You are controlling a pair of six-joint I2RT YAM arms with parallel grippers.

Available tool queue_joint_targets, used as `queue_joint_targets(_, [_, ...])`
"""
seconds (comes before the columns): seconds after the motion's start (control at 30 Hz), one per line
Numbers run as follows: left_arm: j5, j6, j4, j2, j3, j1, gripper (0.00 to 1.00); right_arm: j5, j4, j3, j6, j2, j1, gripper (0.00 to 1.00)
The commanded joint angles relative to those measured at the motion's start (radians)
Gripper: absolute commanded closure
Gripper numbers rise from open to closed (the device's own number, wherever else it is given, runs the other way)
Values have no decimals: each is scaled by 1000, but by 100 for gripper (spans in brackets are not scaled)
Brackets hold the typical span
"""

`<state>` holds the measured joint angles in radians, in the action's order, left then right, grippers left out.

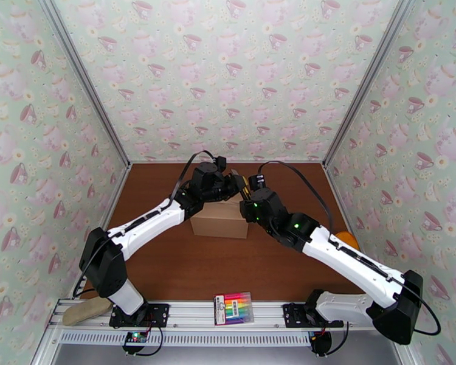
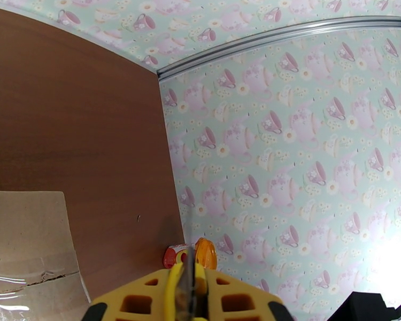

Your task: Unpack the express box

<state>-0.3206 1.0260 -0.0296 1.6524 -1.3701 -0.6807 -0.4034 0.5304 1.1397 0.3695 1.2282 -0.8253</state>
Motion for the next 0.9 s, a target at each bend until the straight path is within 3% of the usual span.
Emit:
queue_joint_targets(0.0, [16,34,60,-11,16,20,95,-29,-1,20,46,-4,5,100])
queue_joint_targets(0.1, [11,37,64,-13,17,23,72,-28,2,21,47,-7,6,100])
queue_joint_targets(0.3, [2,36,69,-17,16,23,56,-22,12,27,47,-1,6,100])
queue_joint_targets(0.63, [-16,37,38,-77,76,37,48,-93,92,37,81,14,10,100])
queue_joint_targets(0.87, [15,25,-26,-207,198,73,47,-84,114,19,85,3,79,100])
